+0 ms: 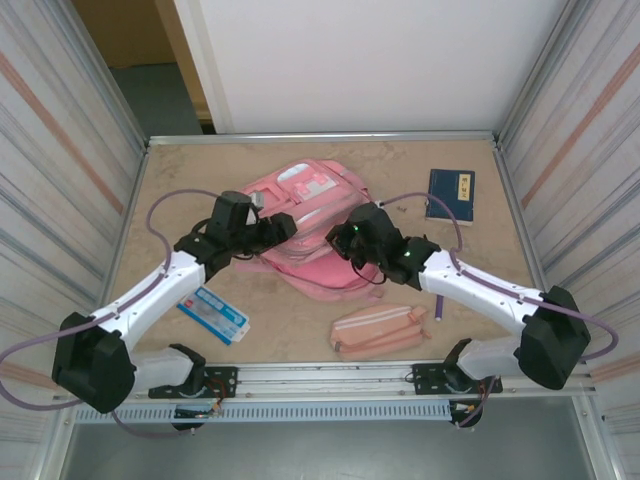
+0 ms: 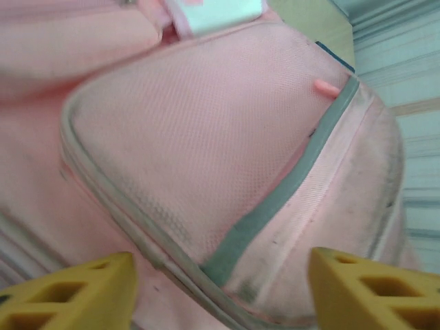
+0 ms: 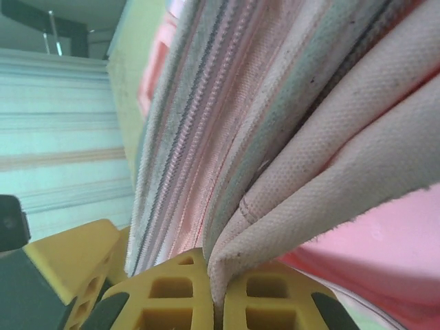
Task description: Pack the student bag
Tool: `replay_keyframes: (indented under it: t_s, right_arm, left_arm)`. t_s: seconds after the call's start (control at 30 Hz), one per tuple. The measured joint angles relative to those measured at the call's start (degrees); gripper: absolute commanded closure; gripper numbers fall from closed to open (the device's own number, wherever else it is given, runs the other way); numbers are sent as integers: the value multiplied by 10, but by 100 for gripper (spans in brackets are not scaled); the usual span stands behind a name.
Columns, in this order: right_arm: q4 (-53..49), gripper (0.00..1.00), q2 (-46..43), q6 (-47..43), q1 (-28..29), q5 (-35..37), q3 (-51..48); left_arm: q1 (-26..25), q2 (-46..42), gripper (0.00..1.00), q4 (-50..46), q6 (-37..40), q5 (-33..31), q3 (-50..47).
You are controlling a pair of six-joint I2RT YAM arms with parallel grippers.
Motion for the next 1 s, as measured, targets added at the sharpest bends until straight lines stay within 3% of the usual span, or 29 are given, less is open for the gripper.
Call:
replay_keyframes:
  t_s: [0.2, 0.27, 0.33, 0.43, 0.53, 0.77, 0.93, 1.0]
  right_arm:
    - [-5, 100, 0, -74, -35, -34, 21]
    - [-6, 100, 3, -92, -45, -47, 23]
    - [-7, 100, 5, -107, -50, -53, 25]
    - [-7, 100, 7, -120, -53, -60, 28]
    - [-6, 100, 7, -122, -55, -66, 31]
    - [3, 100, 9, -113, -56, -76, 31]
    - [6, 99, 15, -89, -55, -85, 31]
    - [5, 86, 19, -85, -51, -80, 32]
  left_arm:
    - [1, -47, 19, 67, 173, -4, -33]
    - [-9, -76, 8, 121, 259, 8, -63]
    - [-37, -100, 1, 158, 341, 12, -87]
    - [-97, -110, 1, 181, 471, 1, -97]
    - [-123, -94, 1, 197, 569, -12, -98]
    - [-159, -19, 1, 282, 715, -79, -121]
    - [-190, 63, 2, 351, 779, -175, -117]
    - [-190, 94, 10, 369, 780, -215, -107]
